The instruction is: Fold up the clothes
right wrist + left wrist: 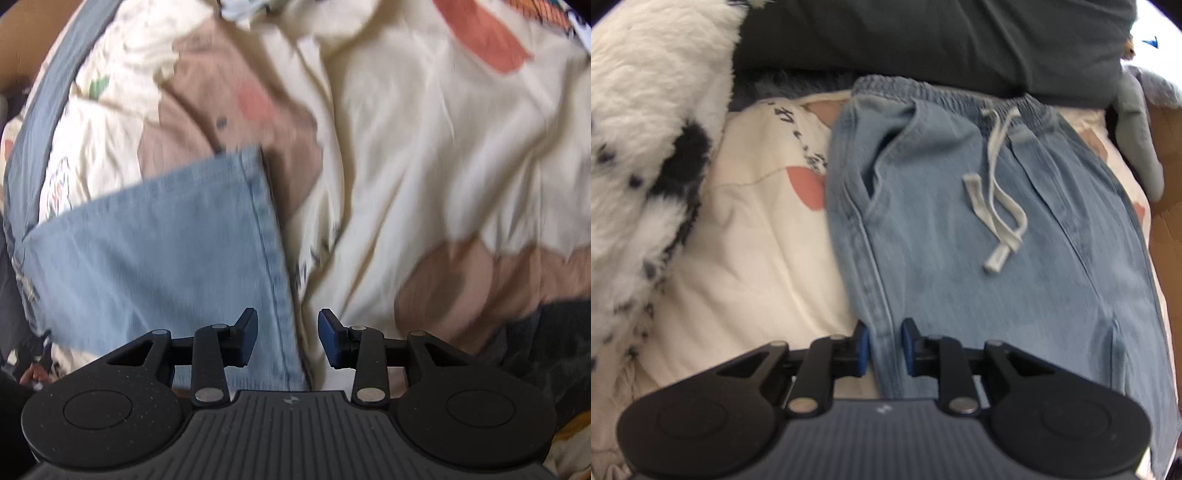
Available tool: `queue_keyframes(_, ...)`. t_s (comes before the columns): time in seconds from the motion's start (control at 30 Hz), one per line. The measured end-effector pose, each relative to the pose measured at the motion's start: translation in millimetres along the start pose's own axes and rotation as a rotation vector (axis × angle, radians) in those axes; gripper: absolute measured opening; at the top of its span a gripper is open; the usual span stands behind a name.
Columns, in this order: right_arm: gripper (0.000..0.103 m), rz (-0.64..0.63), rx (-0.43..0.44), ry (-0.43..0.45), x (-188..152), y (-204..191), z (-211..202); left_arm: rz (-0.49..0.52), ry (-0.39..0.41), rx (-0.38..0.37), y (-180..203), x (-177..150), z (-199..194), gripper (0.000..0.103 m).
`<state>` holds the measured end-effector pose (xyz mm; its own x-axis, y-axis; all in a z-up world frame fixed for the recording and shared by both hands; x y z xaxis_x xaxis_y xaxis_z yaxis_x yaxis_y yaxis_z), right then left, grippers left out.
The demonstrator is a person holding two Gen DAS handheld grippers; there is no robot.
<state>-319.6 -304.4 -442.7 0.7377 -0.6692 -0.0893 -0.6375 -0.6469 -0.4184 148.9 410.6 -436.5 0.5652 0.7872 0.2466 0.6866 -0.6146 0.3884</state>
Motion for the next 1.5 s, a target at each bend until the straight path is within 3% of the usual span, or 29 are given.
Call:
queue_keyframes(0.1, 0.044, -0.013, -0.025, 0.054, 16.6, 0.6, -4.1, -0.010, 0.013, 0.001, 0.1, 6.4, 5.1, 0.024)
queue_keyframes(0.2, 0.044, -0.032, -0.054, 0.099, 30.1, 3.9, -10.5, 0.015, 0.005, 0.025, -3.4, 11.7, 10.3, 0.017)
queue_keyframes(0.37, 0.044, -0.068, -0.102, 0.173, 53.6, 7.2, -20.1, 0.078, -0.005, 0.088, 0.5, 19.7, 15.7, 0.015)
queue_keyframes(0.63, 0.044, -0.177, -0.142, 0.205, 85.3, -19.6, -1.9, 0.188, 0.060, 0.158, 15.6, 26.2, -5.9, 0.023)
queue_keyframes(0.77, 0.044, -0.216, -0.152, 0.231, 94.2, -30.1, 1.8, 0.184, 0.134, 0.181, 21.2, 41.9, -28.5, 0.022)
queue_keyframes(0.87, 0.044, -0.243, -0.161, 0.260, 99.4, -39.7, 1.3, 0.183, 0.161, 0.145, 29.8, 53.4, -42.7, 0.023)
queue_keyframes(1.1, 0.044, -0.279, -0.091, 0.245, 96.3, -53.8, 8.9, 0.283, 0.136, 0.088, 71.1, 59.4, -25.5, 0.023)
queue_keyframes(1.33, 0.043, -0.322, -0.141, 0.161, 88.6, -55.4, 33.5, 0.360, 0.120, 0.083, 104.8, 73.0, 23.1, 0.022)
queue_keyframes(1.43, 0.042, -0.309, -0.166, 0.124, 87.2, -51.6, 44.8, 0.363, 0.118, 0.130, 101.0, 83.7, 42.7, 0.022)
queue_keyframes(1.5, 0.042, -0.308, -0.193, 0.116, 88.9, -54.2, 47.9, 0.349, 0.122, 0.194, 93.1, 93.3, 53.7, 0.011)
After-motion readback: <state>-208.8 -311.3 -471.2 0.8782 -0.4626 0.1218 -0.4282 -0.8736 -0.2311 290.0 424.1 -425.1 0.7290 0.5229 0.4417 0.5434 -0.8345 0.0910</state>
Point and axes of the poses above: each gripper's, at about its wrist camera, not at the fingertips, and z roughly the way its jaws point, y to its right, x to its top, the point moved 10 cm from there along z, roughly the way its jaws point, and after that the axes turned 15 degrees about -z, right-handed, at the moved point
